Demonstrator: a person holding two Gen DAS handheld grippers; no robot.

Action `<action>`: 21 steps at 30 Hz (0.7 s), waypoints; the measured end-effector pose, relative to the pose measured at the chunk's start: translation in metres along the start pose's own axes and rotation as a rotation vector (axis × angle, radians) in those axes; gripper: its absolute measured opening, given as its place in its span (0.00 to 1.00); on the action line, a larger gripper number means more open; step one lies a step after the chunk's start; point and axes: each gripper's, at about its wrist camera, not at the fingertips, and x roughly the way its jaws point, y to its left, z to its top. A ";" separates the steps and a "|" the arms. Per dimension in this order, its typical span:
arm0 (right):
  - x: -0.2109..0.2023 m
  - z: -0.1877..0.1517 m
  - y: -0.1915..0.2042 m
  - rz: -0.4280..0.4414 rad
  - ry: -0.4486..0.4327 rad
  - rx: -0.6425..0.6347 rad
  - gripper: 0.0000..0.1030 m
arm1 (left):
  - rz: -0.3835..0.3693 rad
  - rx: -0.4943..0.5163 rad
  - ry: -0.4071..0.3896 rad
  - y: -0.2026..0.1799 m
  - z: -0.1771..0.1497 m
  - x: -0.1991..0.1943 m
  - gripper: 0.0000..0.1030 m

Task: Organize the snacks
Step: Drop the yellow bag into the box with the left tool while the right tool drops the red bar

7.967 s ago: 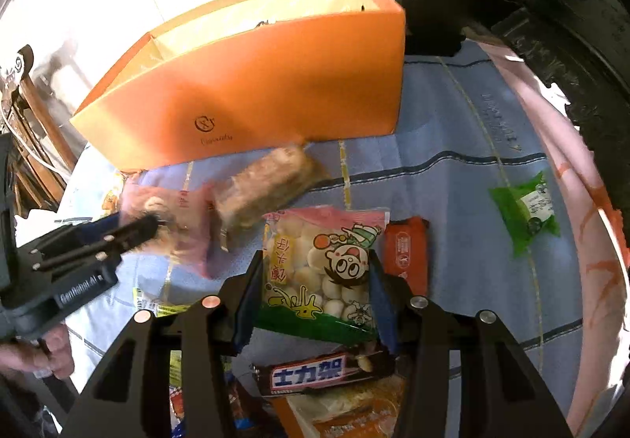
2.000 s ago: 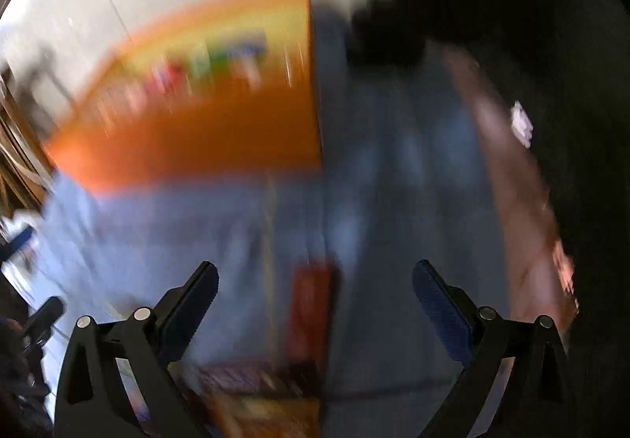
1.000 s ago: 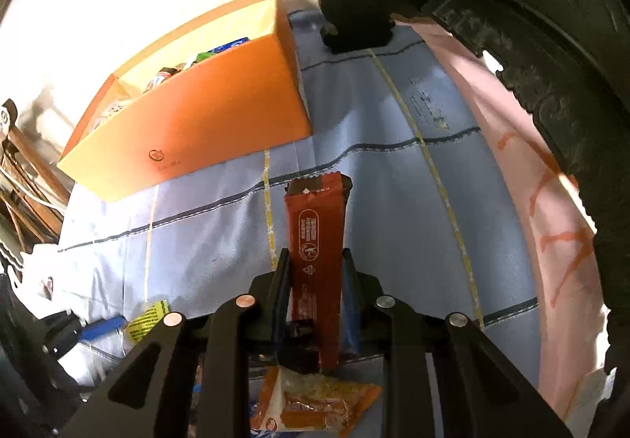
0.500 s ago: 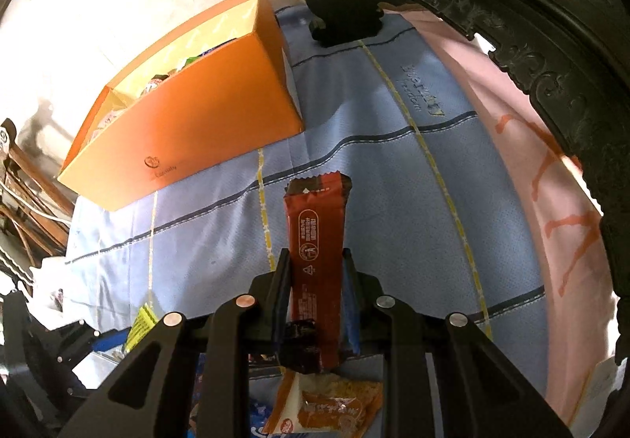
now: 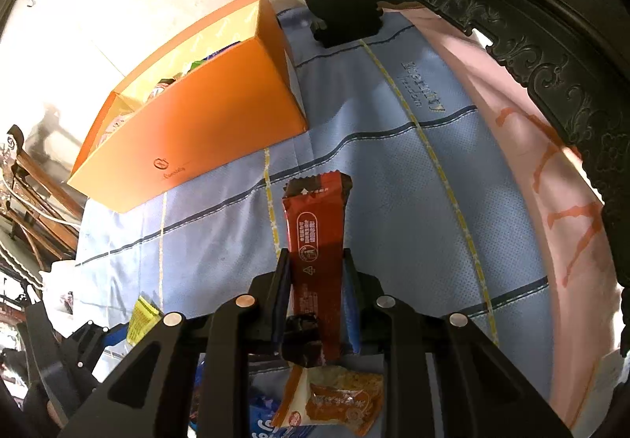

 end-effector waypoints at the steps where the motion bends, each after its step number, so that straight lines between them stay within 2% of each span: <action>1: -0.001 0.001 -0.001 0.005 0.000 0.009 0.23 | 0.001 -0.004 0.023 -0.002 -0.001 -0.002 0.59; 3: -0.003 0.001 0.000 0.012 -0.007 0.017 0.23 | -0.001 -0.022 0.038 -0.003 -0.002 -0.005 0.59; 5: -0.007 0.002 0.002 0.020 -0.013 0.015 0.23 | -0.047 -0.054 0.032 -0.001 0.001 -0.015 0.59; 7: -0.012 0.006 0.007 0.033 -0.028 0.002 0.23 | -0.097 -0.081 -0.007 0.006 0.009 -0.028 0.59; 10: -0.021 0.017 0.017 0.046 -0.062 -0.026 0.23 | -0.046 -0.125 -0.101 0.024 0.038 -0.060 0.59; 13: -0.037 0.034 0.029 0.082 -0.106 -0.036 0.23 | -0.034 -0.230 -0.223 0.053 0.070 -0.098 0.59; 15: -0.051 0.049 0.040 0.119 -0.134 -0.040 0.23 | 0.032 -0.307 -0.297 0.074 0.092 -0.123 0.59; 16: -0.056 0.054 0.044 0.123 -0.150 -0.054 0.23 | 0.059 -0.340 -0.322 0.083 0.103 -0.133 0.59; 18: -0.071 0.073 0.062 0.118 -0.193 -0.112 0.23 | 0.053 -0.382 -0.352 0.094 0.120 -0.144 0.59; 21: -0.082 0.109 0.084 0.141 -0.230 -0.151 0.23 | 0.085 -0.396 -0.374 0.110 0.152 -0.156 0.59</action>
